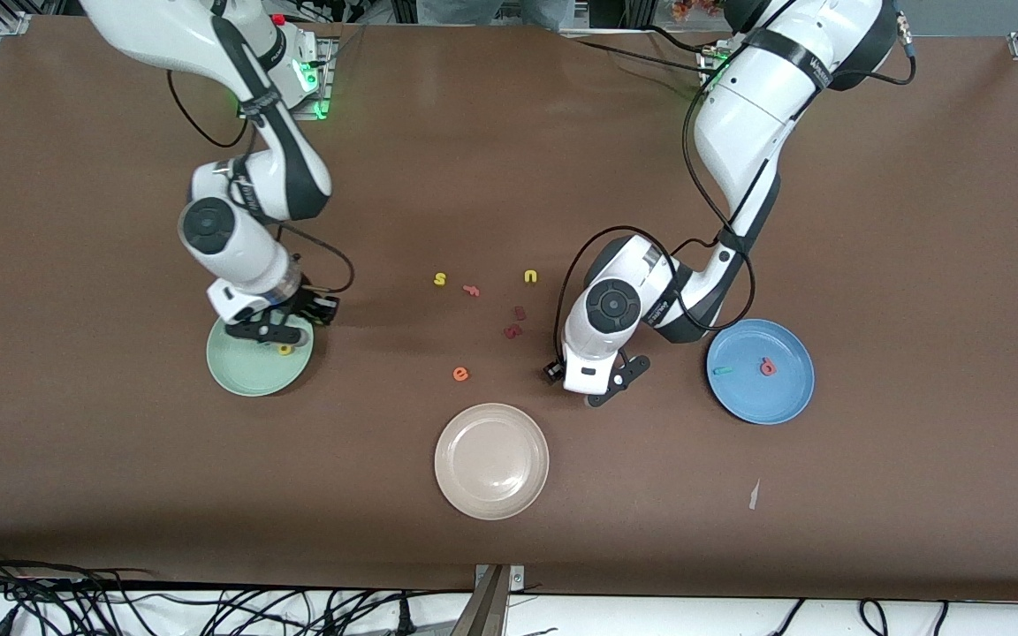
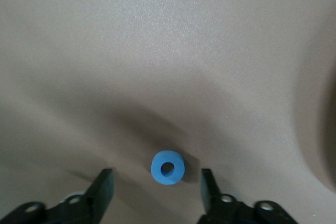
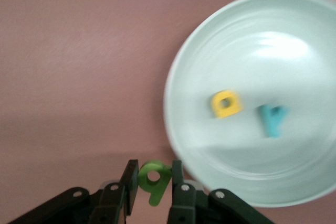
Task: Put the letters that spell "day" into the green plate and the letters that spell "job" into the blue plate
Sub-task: 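Drop the green letter on the green plate while the left gripper grasps ring, then drop the blue ring on the blue plate while the right gripper returns to rest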
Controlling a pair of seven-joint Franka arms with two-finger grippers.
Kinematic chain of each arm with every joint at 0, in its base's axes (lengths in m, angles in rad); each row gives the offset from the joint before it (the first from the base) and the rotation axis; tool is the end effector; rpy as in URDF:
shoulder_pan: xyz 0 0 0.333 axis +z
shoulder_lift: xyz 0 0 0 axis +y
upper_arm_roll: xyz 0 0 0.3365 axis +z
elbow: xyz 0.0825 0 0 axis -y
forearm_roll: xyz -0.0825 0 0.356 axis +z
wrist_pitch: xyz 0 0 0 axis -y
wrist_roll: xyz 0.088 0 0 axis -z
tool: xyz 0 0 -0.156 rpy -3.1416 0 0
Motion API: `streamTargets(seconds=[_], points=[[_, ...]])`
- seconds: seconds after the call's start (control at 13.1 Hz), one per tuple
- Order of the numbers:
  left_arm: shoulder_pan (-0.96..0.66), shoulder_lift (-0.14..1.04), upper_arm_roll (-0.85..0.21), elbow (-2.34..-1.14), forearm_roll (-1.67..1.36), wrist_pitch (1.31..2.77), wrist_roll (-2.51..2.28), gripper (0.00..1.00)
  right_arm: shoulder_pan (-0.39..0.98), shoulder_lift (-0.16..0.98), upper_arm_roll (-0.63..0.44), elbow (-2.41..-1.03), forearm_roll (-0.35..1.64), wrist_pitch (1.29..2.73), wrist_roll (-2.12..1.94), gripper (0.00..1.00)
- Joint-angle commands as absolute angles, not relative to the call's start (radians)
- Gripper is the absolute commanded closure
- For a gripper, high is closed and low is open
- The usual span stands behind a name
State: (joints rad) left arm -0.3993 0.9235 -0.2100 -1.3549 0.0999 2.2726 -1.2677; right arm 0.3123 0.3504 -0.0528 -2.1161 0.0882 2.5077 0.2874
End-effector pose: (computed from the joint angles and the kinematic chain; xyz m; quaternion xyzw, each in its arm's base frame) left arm 0.6203 -0.3886 0.1544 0.9423 0.3317 -0.0322 0.0322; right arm 0.5546 0.1494 0.2424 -0.9985 0.0471 -0.0155 0.0229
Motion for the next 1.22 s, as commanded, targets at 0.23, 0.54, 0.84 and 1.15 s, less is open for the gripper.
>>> streamTargets(seconds=[0.23, 0.54, 0.84, 1.15], points=[[-0.411, 0.945, -0.201, -1.324, 0.133, 2.272, -1.287, 0.59, 0.233, 0.302, -0.063, -2.158, 0.089, 2.480, 0.104, 0.60], [-0.419, 0.946, -0.199, -1.330, 0.135, 2.272, -1.285, 0.80, 0.224, 0.299, -0.075, -2.164, 0.089, 2.482, 0.071, 0.17], [-0.358, 0.888, -0.201, -1.328, 0.187, 2.180, -1.119, 0.82, 0.224, 0.278, -0.084, -2.157, 0.094, 2.480, 0.077, 0.00], [-0.214, 0.746, -0.201, -1.402, 0.189, 2.016, -0.702, 0.78, 0.224, 0.166, -0.086, -2.087, 0.095, 2.271, 0.078, 0.00]])
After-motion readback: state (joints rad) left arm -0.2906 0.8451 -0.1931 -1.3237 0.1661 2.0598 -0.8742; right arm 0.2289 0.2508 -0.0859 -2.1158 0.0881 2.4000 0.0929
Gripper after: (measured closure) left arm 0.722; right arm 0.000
